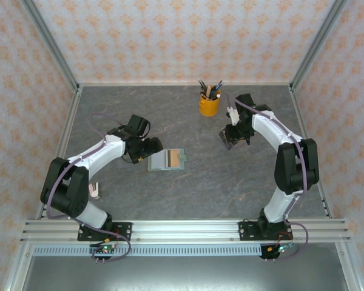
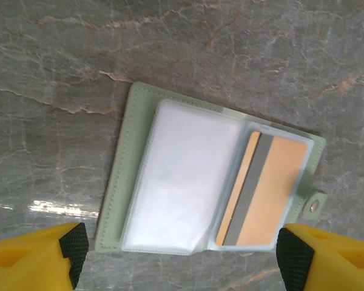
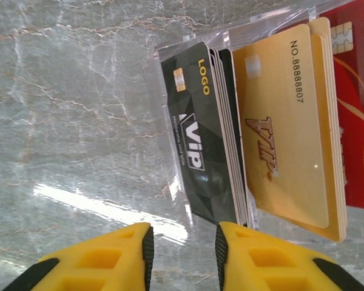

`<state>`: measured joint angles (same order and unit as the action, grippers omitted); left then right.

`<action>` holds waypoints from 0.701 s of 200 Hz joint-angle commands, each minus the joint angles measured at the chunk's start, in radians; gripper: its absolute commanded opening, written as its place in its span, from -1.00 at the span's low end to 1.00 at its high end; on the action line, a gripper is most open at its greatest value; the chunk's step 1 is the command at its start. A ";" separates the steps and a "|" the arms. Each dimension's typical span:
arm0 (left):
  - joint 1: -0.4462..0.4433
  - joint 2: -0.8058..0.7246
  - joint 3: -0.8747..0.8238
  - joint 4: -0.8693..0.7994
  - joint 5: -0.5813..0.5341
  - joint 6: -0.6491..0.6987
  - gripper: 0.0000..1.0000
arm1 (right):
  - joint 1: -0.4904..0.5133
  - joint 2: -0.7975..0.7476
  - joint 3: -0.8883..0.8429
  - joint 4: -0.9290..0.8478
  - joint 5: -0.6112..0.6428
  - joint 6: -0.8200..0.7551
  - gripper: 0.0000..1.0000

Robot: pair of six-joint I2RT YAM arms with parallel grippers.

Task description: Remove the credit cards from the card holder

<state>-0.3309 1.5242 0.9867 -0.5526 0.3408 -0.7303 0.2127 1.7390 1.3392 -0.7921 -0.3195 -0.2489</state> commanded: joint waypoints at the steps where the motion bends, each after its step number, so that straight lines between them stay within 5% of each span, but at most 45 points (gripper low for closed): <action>1: 0.002 -0.033 -0.019 0.045 0.061 0.022 0.66 | -0.004 -0.084 0.015 0.025 -0.050 0.094 -0.27; 36: -0.042 0.016 -0.034 0.152 0.159 -0.003 0.43 | 0.057 -0.124 -0.069 0.163 -0.170 0.337 -0.21; 85: -0.071 0.108 -0.018 0.220 0.170 -0.040 -0.27 | 0.308 -0.048 -0.123 0.378 -0.260 0.609 -0.28; 140: -0.068 0.172 -0.001 0.207 0.121 -0.038 -0.50 | 0.472 0.096 -0.089 0.415 -0.224 0.755 -0.45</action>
<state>-0.4015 1.6829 0.9680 -0.3553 0.4938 -0.7658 0.6643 1.7863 1.2282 -0.4107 -0.5503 0.4015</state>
